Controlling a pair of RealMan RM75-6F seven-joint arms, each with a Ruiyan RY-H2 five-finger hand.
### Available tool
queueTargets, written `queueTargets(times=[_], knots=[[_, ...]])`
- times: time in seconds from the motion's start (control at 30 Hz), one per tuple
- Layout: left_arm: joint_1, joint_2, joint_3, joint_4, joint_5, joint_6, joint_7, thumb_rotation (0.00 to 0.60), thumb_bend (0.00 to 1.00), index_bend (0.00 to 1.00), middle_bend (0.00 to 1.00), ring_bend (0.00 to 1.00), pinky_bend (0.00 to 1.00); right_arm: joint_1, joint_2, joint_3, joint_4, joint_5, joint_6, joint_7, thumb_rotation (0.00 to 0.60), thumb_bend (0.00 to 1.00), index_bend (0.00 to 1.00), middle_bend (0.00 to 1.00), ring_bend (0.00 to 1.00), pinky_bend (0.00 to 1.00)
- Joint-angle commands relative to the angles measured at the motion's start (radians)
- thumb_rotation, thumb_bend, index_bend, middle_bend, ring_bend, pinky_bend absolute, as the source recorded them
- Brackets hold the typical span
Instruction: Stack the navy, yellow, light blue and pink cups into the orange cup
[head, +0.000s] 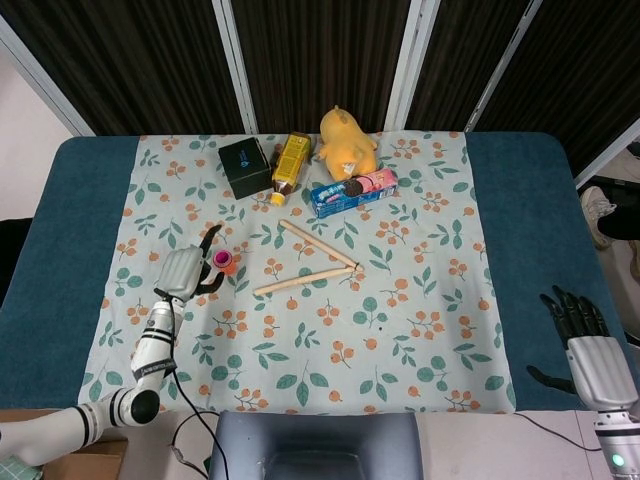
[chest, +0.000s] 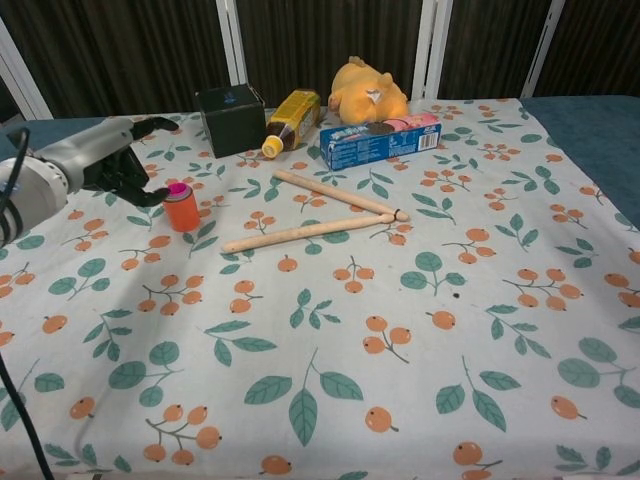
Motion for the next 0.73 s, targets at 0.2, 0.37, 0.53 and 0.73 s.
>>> queueTargets(times=[0.2,0.37,0.53,0.73], knots=[[0.328,0.357,0.362,-0.266,0.605,0.381,-0.293,0.6,0.37,0.0,0.19,0.2,0.36,-0.002,-0.009,-0.012,-0.006,-0.007,-0.008,-0.042,0.6,0.11,0.0,0.0,0.0,0.0],[0.515,0.37,0.474,-0.116,0.733,0.636,-0.372,0.6,0.37,0.0,0.02,0.0,0.11,-0.001,-0.022,-0.022,-0.011,-0.022,-0.015,-0.075,0.6,0.11,0.0,0.0,0.0,0.0],[0.538,0.385,0.481,-0.085,0.769,0.658,-0.342,0.6,0.38,0.0,0.0,0.0,0.05,-0.003,-0.03,-0.034,-0.016,-0.038,-0.016,-0.095,0.6,0.11,0.0,0.0,0.0,0.0],[0.536,0.413,0.487,-0.109,0.76,0.601,-0.336,0.6,0.38,0.0,0.0,0.0,0.05,-0.011,-0.033,-0.034,-0.012,-0.046,0.004,-0.099,0.6,0.11,0.0,0.0,0.0,0.0]])
